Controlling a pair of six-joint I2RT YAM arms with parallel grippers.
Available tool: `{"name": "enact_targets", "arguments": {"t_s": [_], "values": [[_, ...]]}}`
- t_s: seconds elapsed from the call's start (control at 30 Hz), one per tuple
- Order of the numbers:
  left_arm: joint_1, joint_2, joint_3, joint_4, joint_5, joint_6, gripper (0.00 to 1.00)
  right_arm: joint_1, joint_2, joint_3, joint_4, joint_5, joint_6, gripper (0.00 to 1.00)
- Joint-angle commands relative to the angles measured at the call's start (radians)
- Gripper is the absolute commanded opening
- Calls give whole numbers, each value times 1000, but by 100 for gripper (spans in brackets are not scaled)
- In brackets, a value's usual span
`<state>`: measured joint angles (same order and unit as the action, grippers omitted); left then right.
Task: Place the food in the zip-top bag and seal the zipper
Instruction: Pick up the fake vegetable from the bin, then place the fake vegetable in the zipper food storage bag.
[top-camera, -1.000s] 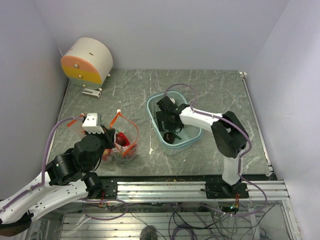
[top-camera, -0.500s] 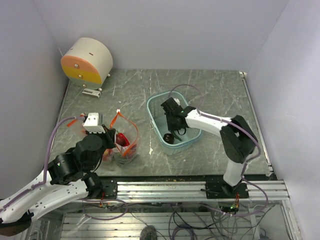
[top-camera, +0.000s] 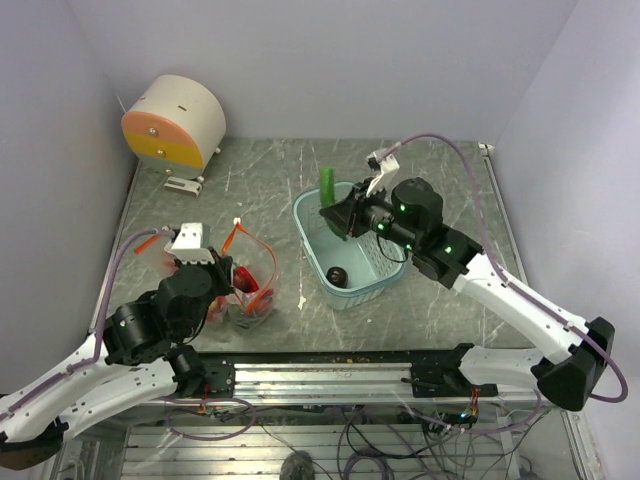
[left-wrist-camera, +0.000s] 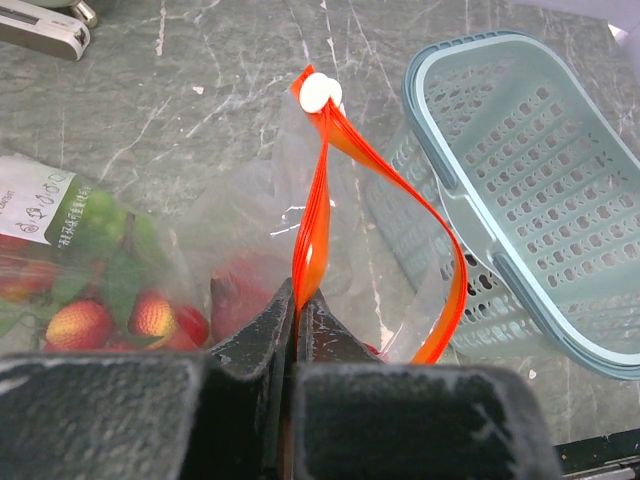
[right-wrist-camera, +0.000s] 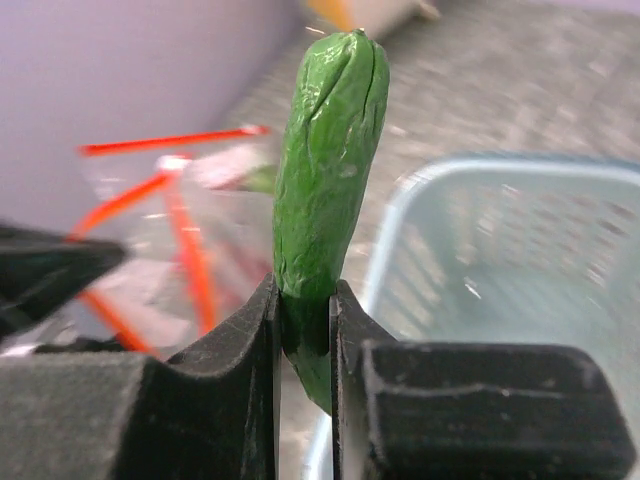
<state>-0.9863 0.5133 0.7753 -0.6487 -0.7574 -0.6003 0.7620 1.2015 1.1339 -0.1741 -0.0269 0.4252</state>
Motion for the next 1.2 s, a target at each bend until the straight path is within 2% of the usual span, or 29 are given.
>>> {"name": "enact_targets", "arguments": {"t_s": [0.0, 0.17, 0.27, 0.4, 0.6, 0.73, 0.87, 0.97, 1.1, 1.17], "values": [[0, 24, 35, 31, 3, -4, 7, 82, -13, -66, 309, -269, 26, 0], [-1, 48, 41, 51, 31, -6, 7, 223, 100, -95, 595, -289, 119, 0], [0, 42, 37, 64, 43, -9, 7, 243, 158, -127, 749, -217, 187, 0], [0, 30, 31, 67, 47, -13, 7, 283, 225, -156, 884, -123, 191, 0], [0, 17, 45, 49, 48, -12, 7, 326, 346, -146, 925, -31, 234, 0], [-1, 2, 48, 39, 39, -10, 7, 378, 362, -165, 826, 96, 205, 0], [-1, -9, 48, 38, 33, -6, 7, 431, 368, -139, 668, 199, 131, 27], [-1, -8, 46, 38, 33, -4, 7, 449, 349, -105, 596, 253, 99, 53], [-1, -8, 39, 42, 33, -6, 7, 459, 296, -81, 511, 287, 53, 83], [-1, -10, 35, 48, 32, -4, 7, 461, 268, -60, 451, 309, 26, 86]]}}
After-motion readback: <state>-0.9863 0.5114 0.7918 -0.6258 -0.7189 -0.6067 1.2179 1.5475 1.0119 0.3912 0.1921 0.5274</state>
